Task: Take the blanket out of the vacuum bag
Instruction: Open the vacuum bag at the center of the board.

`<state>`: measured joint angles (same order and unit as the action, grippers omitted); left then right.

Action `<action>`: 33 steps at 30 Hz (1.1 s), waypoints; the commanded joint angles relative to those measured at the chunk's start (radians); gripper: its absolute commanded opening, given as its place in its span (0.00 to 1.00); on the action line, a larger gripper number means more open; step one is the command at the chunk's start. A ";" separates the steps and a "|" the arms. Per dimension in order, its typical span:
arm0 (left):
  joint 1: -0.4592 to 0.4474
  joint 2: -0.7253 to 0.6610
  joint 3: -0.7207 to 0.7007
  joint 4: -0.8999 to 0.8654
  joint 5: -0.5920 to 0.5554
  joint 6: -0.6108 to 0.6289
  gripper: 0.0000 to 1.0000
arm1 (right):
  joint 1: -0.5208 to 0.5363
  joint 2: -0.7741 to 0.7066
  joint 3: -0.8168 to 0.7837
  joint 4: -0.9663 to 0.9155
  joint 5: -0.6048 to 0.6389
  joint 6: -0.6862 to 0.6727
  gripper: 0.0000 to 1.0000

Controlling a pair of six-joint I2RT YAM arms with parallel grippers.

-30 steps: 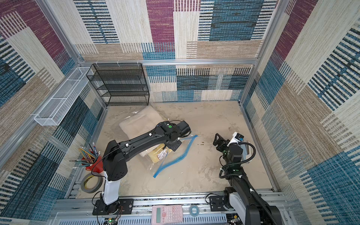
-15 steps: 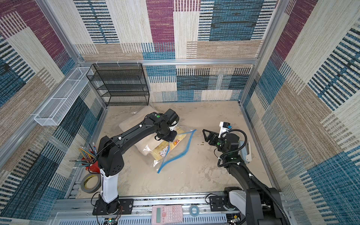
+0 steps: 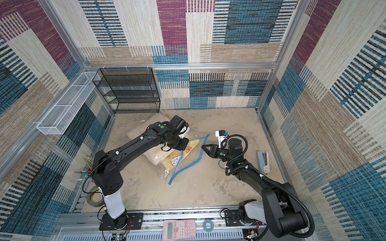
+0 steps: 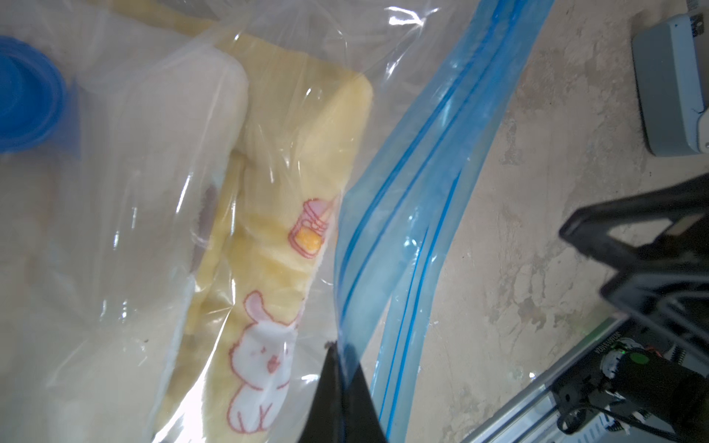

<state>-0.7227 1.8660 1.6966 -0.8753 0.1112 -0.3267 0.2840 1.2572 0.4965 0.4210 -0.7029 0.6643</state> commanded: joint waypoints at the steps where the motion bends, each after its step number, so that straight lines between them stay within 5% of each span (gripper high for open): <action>1: 0.001 -0.011 -0.006 0.030 0.007 -0.033 0.00 | 0.053 0.040 0.008 0.024 -0.012 0.035 0.17; 7: 0.002 -0.047 -0.029 0.057 -0.017 -0.040 0.00 | 0.095 0.171 0.095 -0.134 0.044 -0.004 0.32; 15: 0.002 -0.077 -0.043 0.071 -0.034 -0.042 0.00 | 0.095 0.123 0.064 -0.240 0.230 -0.007 0.52; 33: 0.002 -0.122 -0.080 0.106 -0.044 -0.055 0.00 | 0.130 0.223 0.001 -0.066 0.194 0.166 0.57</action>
<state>-0.7208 1.7588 1.6226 -0.7982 0.0807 -0.3416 0.4088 1.4708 0.5148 0.2417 -0.4671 0.7620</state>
